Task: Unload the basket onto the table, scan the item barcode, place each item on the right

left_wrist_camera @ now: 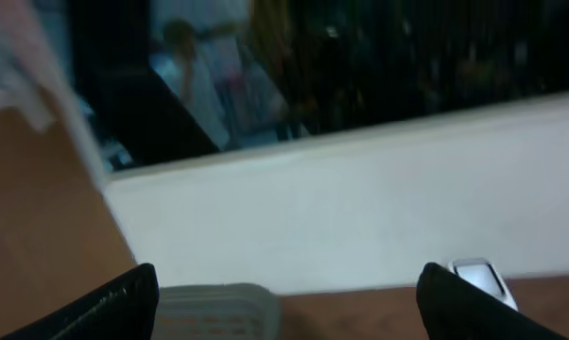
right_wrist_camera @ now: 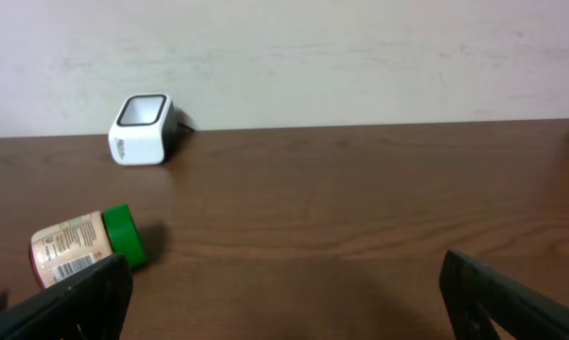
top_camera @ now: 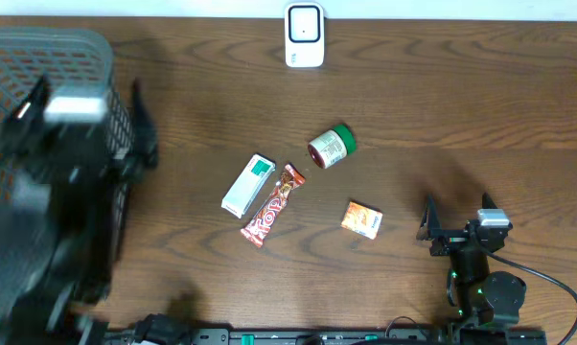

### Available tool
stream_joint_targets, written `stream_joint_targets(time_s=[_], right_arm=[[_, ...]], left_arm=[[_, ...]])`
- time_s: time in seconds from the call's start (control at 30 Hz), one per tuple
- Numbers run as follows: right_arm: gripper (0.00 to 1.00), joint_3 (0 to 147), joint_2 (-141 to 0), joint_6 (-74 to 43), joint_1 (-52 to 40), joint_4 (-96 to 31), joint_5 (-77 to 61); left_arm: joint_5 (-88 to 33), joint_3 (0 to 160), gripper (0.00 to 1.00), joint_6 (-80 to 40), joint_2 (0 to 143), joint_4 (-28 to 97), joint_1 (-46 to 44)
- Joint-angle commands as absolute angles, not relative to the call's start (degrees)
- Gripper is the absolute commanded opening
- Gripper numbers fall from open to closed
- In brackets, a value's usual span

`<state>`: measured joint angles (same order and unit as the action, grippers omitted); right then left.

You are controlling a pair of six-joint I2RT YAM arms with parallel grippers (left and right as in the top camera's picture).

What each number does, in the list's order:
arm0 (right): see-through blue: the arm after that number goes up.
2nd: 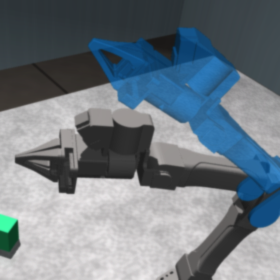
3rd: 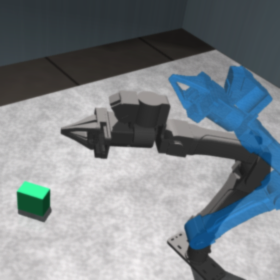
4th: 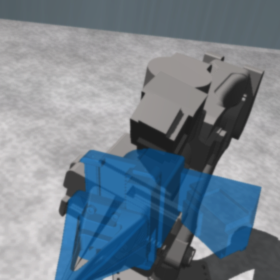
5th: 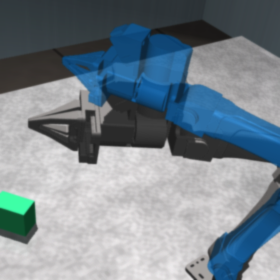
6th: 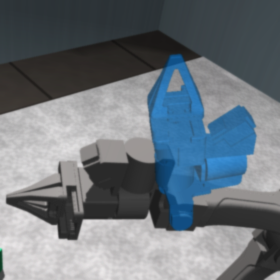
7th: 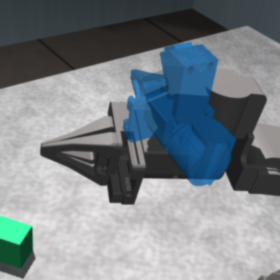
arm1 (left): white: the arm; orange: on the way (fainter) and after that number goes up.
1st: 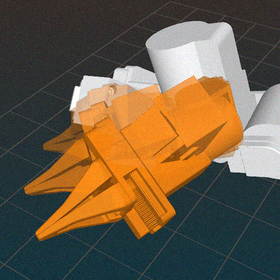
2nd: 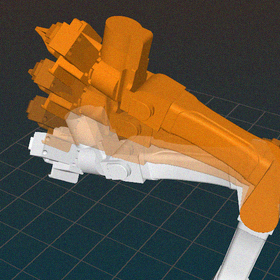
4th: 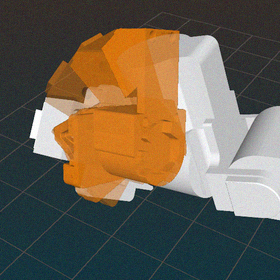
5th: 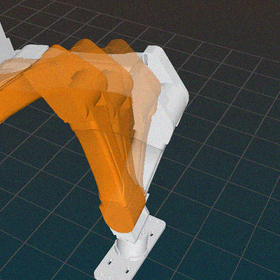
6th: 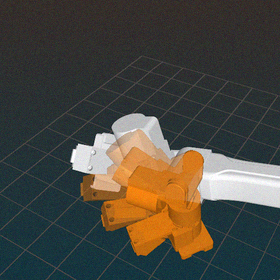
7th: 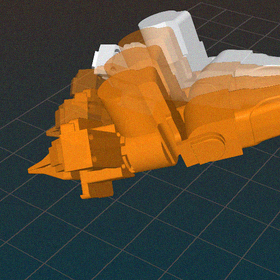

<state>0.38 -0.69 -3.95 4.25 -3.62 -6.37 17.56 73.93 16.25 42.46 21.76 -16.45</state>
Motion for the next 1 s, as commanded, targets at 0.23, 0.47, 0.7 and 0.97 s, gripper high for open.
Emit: stream_joint_targets(time_s=[0.23, 0.47, 0.7, 0.97], right_arm=[[0.99, 0.3, -0.4, -4.7, 4.0, -3.9, -6.3], [0.99, 0.5, -0.4, -11.1, 4.0, -1.3, -15.2], [0.99, 8.8, -1.0, -34.0, 4.0, -14.0, -22.7], [0.99, 35.3, -13.2, -31.2, 4.0, -43.3, -11.9]], left_arm=[[13.9, 60.9, 0.86, 8.5, 27.0, 15.5, -7.2], [14.0, 60.4, 0.86, 8.4, 27.5, 13.3, -2.9], [14.0, 60.4, 0.87, 8.4, 27.5, 14.8, -2.3], [13.9, 59.8, 0.87, 8.2, 27.5, 15.4, -2.3]])
